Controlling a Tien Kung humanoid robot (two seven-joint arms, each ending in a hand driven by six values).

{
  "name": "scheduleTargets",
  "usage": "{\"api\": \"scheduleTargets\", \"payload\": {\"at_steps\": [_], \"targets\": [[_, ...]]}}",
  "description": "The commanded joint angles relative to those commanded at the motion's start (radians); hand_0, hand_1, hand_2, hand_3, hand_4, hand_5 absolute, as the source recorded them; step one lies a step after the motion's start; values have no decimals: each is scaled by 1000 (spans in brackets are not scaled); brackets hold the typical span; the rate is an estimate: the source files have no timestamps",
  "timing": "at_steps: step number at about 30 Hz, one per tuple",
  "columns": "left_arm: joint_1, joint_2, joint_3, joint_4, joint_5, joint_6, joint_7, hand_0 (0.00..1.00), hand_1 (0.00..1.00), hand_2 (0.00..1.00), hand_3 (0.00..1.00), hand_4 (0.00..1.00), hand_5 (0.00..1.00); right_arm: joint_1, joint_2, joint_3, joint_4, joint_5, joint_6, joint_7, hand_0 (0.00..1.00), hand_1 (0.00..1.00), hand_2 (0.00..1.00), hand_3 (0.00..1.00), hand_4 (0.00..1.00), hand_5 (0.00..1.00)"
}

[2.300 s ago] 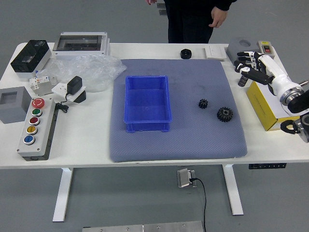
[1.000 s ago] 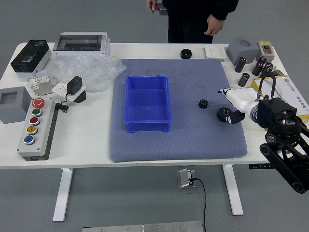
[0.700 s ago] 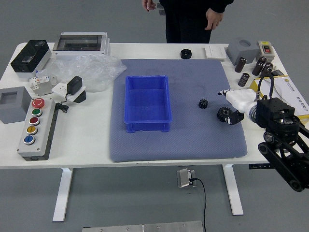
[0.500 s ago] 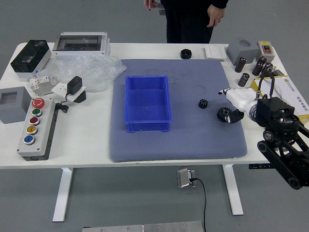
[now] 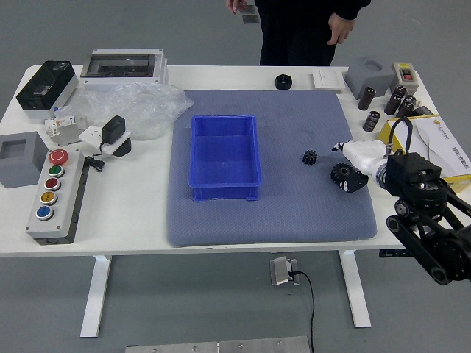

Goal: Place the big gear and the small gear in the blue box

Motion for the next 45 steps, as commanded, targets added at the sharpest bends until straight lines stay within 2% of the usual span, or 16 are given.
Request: {"api": "scheduleTargets", "payload": {"at_steps": [12, 27, 28, 33, 34, 45], "targets": [[-2, -1, 0, 0, -2, 0, 1, 827, 790, 785, 768, 672, 380, 6, 1, -5, -37, 0, -6, 4, 845, 789, 863, 858, 755, 195], [-2, -1, 0, 0, 0, -1, 2, 827, 790, 784, 767, 670, 376, 6, 9, -16, -51, 0, -15, 3, 824, 753, 813, 822, 744, 194], [-2, -1, 0, 0, 0, -1, 2, 826, 790, 784, 768, 670, 374, 6, 10, -17, -52, 0, -16, 3, 788, 721, 770, 793, 734, 189], [-1, -1, 1, 0, 1, -1, 2, 826, 790, 784, 768, 670, 374, 4, 12, -20, -57, 0, -20, 3, 788, 721, 770, 793, 734, 189], [-1, -1, 1, 0, 2, -1, 2, 826, 789, 784, 767, 670, 376, 4, 12, -21, -58, 0, -22, 3, 741, 692, 728, 742, 711, 203], [-2, -1, -1, 0, 6, -2, 2, 826, 789, 783, 767, 670, 376, 3, 15, -27, -67, 0, -40, 1, 706, 652, 687, 701, 670, 220]]}}
